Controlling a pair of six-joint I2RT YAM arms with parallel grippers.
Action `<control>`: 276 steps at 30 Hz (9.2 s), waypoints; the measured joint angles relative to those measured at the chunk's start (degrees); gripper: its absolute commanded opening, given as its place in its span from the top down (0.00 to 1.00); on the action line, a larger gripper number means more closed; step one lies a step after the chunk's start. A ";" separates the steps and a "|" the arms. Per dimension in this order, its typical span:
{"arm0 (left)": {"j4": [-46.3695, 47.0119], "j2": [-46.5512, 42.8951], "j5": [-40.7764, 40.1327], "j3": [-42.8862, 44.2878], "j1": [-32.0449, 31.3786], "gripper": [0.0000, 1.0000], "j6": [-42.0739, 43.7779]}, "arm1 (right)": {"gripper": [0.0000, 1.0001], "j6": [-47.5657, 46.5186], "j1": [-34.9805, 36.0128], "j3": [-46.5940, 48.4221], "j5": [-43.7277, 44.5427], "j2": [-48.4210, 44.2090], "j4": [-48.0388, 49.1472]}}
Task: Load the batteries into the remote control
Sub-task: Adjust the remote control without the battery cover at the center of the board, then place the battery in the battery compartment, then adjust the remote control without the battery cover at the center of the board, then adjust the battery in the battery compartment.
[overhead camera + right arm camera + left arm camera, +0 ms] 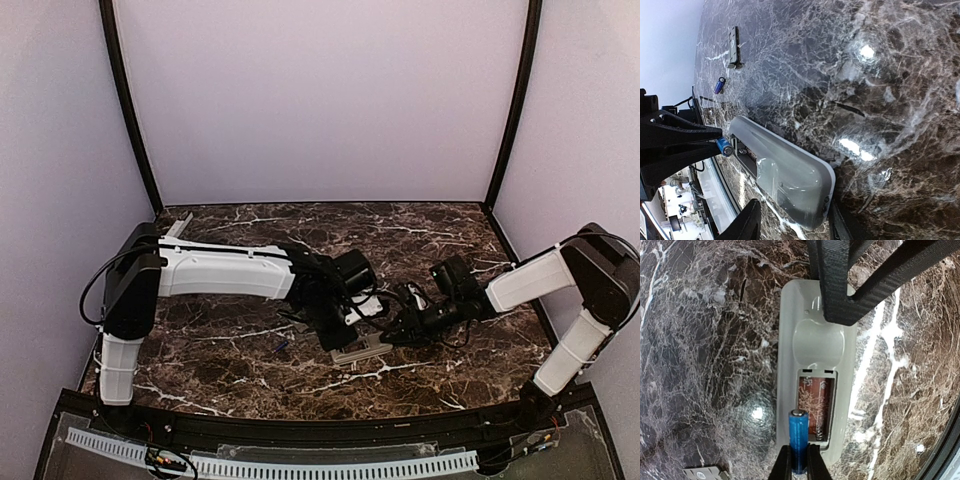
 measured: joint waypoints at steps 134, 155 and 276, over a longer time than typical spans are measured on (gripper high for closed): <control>27.71 -9.88 -5.57 -27.23 -3.19 0.02 -12.96 | 0.48 -4.37 -2.80 7.15 -6.69 8.68 3.50; 25.79 -10.19 -10.27 -26.67 -2.34 0.01 -11.28 | 0.50 -1.38 -1.22 -0.70 -9.14 5.40 9.18; 76.19 -24.17 -5.81 -57.72 0.66 0.76 -40.13 | 0.68 -32.92 22.40 26.27 27.30 10.05 -22.14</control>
